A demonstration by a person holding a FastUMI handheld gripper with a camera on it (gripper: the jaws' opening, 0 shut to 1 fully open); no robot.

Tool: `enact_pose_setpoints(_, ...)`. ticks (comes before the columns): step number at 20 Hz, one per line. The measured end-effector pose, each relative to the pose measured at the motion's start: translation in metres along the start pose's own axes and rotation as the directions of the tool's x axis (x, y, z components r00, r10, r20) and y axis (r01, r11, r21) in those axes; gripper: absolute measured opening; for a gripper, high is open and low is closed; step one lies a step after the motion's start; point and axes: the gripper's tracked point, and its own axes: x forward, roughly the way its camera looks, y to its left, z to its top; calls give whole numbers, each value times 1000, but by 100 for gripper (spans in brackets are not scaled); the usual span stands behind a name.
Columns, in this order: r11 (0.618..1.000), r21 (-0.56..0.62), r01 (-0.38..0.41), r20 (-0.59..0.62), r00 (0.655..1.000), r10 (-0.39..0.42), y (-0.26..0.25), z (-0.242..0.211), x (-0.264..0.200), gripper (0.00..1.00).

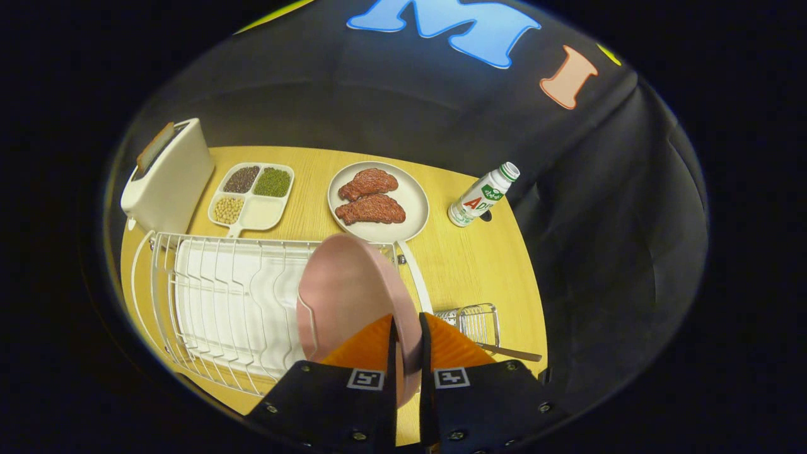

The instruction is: Take the plate from the dish rack, then take the spoon from the basket and place it into the plate.

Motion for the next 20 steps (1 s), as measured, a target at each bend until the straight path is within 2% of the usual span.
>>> enact_pose_setpoints(10, 986, -108, 128, 41, 991, -124, -6, 21, -26, 14)
enact_pose_setpoints(16, 997, -43, 67, 78, 995, -64, -26, 32, -48, 14)
enact_pose_setpoints(20, 1000, 15, 20, 108, 994, -21, -53, 25, -71, 14)
